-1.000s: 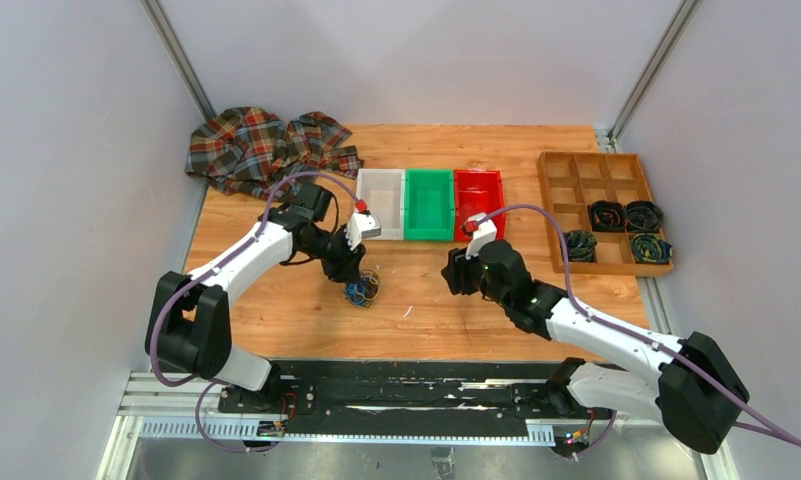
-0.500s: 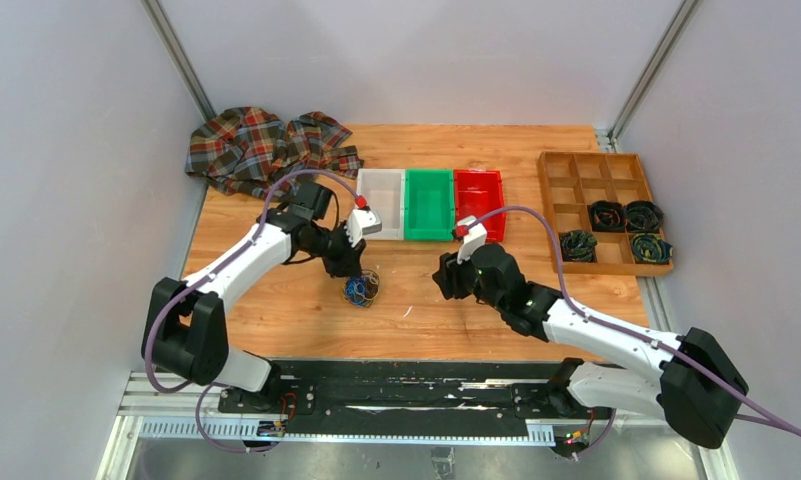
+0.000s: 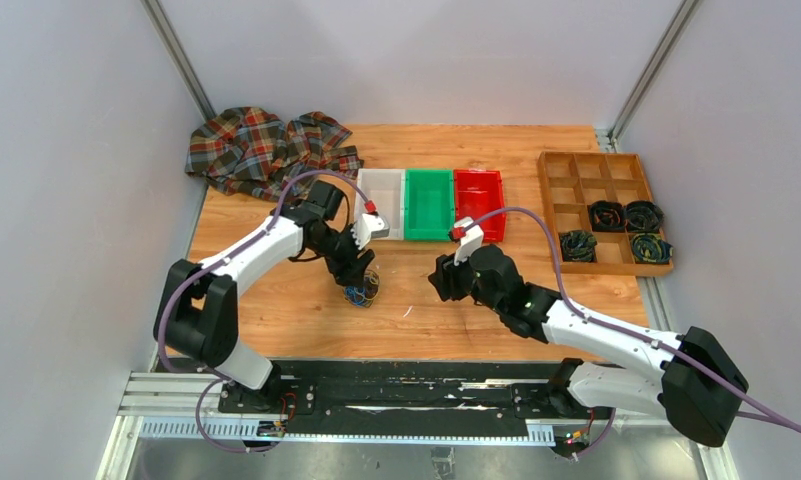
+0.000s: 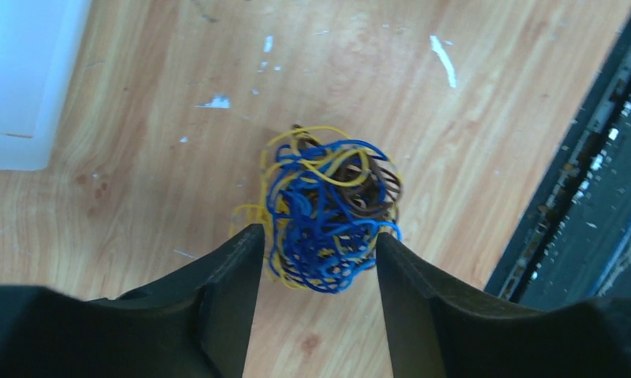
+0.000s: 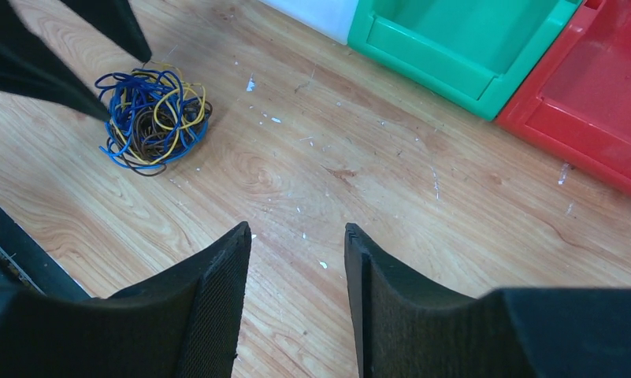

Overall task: Untangle the cables
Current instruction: Untie the cable.

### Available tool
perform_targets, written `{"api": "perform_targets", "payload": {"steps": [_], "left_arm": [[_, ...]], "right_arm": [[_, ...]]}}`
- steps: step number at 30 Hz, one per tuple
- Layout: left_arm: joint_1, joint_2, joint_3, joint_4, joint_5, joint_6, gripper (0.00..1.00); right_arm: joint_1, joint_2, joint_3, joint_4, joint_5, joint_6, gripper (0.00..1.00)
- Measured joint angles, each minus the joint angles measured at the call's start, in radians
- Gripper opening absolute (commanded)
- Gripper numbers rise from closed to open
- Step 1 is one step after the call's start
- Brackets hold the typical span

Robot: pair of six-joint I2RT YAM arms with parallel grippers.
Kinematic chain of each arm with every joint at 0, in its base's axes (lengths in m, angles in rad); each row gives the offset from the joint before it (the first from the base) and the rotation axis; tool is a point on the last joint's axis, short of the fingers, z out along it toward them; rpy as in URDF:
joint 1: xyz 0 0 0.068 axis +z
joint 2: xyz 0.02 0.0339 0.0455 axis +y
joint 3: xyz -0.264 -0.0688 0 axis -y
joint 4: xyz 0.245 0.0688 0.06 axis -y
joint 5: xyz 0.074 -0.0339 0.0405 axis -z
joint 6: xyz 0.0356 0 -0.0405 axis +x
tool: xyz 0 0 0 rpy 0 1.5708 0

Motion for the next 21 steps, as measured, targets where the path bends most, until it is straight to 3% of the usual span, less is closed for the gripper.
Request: {"api": "perform_targets", "payload": {"steps": [7,16,21], "left_arm": [[-0.002,0.057,0.017,0.064,-0.062,-0.051,0.17],[-0.002,-0.081,0.014,0.066,-0.035,-0.056,0.02],[-0.002,-0.129,0.014,0.047,-0.009,-0.088,0.01]], "right_arm": [[0.015,-0.005,0.000,0.000,0.006,0.000,0.40],[0.029,-0.013,0.000,0.006,0.006,0.000,0.38],[0.051,-0.003,0.002,0.032,0.008,0.007,0.57]]}}
